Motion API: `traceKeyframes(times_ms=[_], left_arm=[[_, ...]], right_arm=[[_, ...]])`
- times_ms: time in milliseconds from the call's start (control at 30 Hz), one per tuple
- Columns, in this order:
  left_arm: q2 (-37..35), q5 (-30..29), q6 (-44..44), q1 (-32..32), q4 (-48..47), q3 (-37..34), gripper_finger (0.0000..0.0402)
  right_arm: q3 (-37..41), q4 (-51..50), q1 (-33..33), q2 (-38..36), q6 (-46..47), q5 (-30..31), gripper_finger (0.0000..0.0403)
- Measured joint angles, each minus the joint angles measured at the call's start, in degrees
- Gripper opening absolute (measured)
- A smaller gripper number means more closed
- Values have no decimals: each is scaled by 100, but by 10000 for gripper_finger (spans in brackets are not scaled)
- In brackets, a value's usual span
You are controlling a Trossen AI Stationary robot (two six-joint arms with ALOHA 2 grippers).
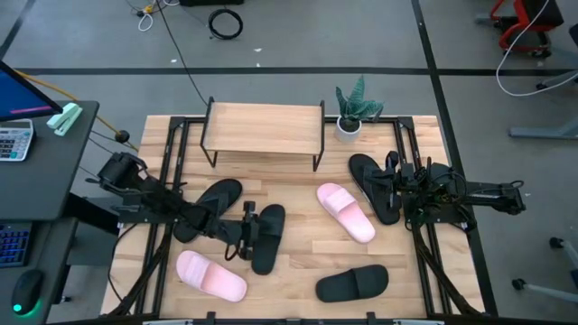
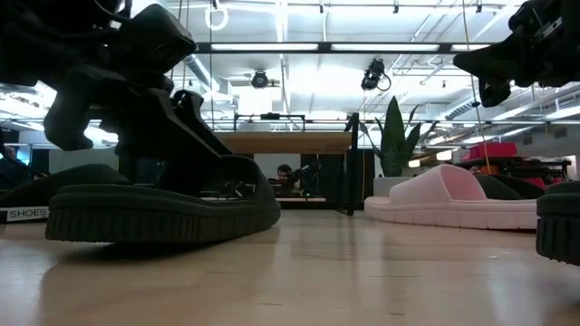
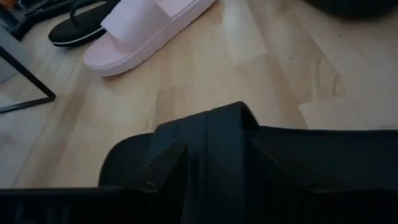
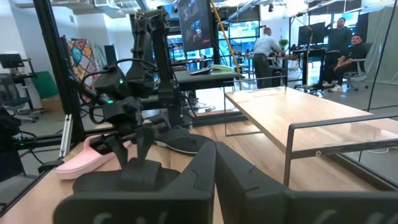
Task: Pick and place slides into the shelf
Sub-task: Put the right black slipper on the shelf
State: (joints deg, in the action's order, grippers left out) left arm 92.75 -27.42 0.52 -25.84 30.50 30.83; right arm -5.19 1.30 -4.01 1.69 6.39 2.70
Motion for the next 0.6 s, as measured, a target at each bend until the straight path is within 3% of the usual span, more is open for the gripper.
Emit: traceKeyframes(times_ms=[600], left_arm=[[-13,30,233,508,-398,4,152]], right_arm=[[0,0,1,1,-2,0,14]])
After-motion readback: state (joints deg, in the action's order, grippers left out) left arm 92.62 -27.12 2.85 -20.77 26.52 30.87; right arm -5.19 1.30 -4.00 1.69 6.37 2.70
